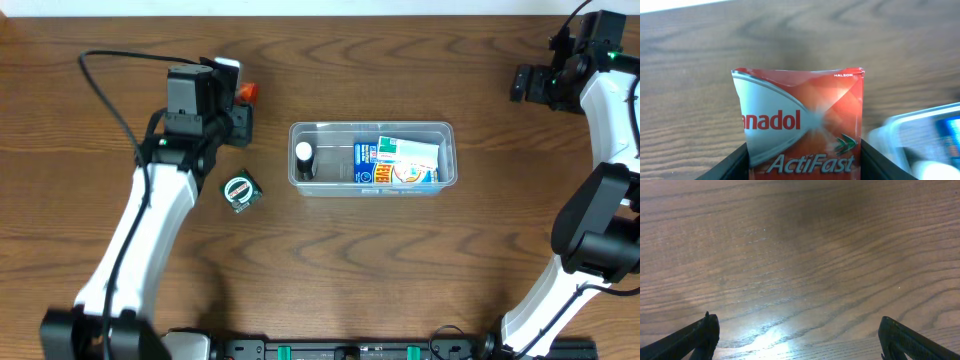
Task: Pack container
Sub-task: 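Lift the red packet and carry it over the container's left end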
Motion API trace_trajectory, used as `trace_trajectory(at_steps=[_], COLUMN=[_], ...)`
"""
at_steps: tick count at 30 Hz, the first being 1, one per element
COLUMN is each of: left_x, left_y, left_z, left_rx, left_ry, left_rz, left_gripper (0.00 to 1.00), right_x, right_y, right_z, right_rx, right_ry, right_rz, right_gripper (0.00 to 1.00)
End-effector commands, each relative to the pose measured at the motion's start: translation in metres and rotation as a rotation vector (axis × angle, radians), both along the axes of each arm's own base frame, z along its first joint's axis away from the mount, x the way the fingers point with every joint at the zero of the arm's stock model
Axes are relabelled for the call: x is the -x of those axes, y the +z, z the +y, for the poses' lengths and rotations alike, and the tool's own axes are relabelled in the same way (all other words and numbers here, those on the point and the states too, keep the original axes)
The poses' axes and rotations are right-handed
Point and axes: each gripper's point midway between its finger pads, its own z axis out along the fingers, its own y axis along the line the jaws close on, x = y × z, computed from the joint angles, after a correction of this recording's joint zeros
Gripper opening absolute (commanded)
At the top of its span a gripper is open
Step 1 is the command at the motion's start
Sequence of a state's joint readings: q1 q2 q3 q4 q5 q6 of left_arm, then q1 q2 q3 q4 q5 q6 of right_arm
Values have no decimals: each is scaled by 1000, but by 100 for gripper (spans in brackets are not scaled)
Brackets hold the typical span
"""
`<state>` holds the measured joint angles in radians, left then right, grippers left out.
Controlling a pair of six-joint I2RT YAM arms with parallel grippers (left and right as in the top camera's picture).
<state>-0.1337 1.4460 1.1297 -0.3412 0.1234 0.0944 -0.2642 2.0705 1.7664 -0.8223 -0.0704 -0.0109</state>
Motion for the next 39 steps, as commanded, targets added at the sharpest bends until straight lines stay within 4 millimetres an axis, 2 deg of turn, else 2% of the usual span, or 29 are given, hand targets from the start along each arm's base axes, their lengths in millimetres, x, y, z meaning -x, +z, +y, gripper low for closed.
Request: trace_trajectory(at_steps=[1, 4, 8, 13, 18, 25, 29, 39], left_x=[8, 22, 39, 57, 70, 72, 71, 65], left_y=[49, 71, 79, 70, 53, 30, 12, -35], left_z=[-24, -54, -98, -146, -177, -190, -199, -192], left_rx=[92, 161, 258, 326, 304, 142, 119, 66], left_ry=[5, -34, -82, -137, -169, -124, -114, -6], left_rz=[-96, -128, -109, -46, 0, 46, 89, 183], left_gripper=[56, 56, 55, 55, 54, 53, 53, 52], right_x=[-1, -1, -1, -1, -1, -1, -1, -1], right_y=[2, 2, 2, 2, 2, 2, 2, 2], right_z=[-3, -3, -3, -3, -3, -3, -3, -3], right_rx=[1, 1, 2, 1, 1, 2, 2, 1], right_ry=[-12, -12, -12, -12, -12, -12, -12, -12], right_rz=[-6, -6, -6, -6, -6, -6, -6, -6], right_gripper=[99, 99, 99, 99, 99, 99, 99, 99])
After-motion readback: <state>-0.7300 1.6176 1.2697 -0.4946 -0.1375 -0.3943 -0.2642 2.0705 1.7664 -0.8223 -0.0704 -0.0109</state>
